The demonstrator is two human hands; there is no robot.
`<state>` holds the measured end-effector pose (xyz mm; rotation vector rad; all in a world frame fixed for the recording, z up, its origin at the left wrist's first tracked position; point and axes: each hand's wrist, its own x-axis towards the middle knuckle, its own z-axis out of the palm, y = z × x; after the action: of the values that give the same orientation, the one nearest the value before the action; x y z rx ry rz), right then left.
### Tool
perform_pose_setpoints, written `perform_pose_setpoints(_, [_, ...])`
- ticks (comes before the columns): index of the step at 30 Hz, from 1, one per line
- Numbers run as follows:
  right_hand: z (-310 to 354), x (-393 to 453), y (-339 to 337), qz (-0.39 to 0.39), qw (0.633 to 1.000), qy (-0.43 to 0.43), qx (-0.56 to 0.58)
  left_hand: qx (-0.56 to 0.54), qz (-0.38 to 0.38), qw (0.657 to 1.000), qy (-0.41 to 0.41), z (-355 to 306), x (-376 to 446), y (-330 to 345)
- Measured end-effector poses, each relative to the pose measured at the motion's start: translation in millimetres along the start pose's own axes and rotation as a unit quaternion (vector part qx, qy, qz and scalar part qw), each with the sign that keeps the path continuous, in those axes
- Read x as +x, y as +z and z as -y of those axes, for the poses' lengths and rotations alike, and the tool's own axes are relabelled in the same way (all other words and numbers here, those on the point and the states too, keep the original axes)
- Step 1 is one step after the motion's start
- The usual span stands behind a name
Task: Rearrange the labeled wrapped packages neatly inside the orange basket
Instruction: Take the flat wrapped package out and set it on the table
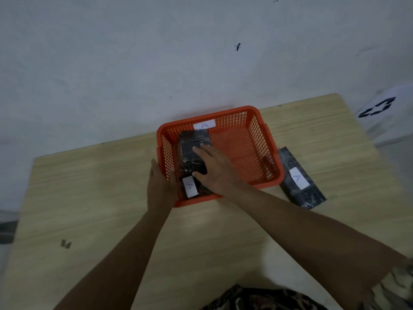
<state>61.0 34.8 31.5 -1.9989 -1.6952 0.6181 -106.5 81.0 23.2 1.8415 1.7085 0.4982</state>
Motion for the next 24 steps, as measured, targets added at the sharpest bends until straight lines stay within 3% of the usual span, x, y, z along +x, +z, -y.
perform_pose_setpoints(3, [-3, 14, 11, 0.031, 0.994, -0.055, -0.089, -0.063, -0.004, 0.996, -0.058, 4, 4, 9])
perform_pose_setpoints(7, [-11, 22, 19, 0.022, 0.992, -0.074, -0.099, -0.071, -0.017, 0.993, -0.093, 13, 13, 15])
perform_pose_setpoints(10, [-15, 18, 17, -0.006, 0.997, -0.070, -0.044, -0.053, -0.020, 0.996, -0.071, 18, 13, 16])
perform_pose_setpoints(13, [-16, 9, 0, -0.054, 0.994, -0.009, 0.096, -0.044, -0.026, 0.997, -0.051, 20, 13, 16])
perform_pose_setpoints(17, [-16, -14, -28, -0.157, 0.948, 0.085, 0.264, -0.052, -0.033, 0.997, -0.038, 21, 12, 17])
perform_pose_setpoints(21, [-20, -46, -46, -0.238, 0.854, 0.184, 0.424, -0.051, -0.029, 0.998, -0.034, 20, 11, 15])
perform_pose_setpoints(24, [-18, -71, -54, -0.243, 0.816, 0.212, 0.479, -0.046, -0.025, 0.998, -0.026, 19, 8, 13])
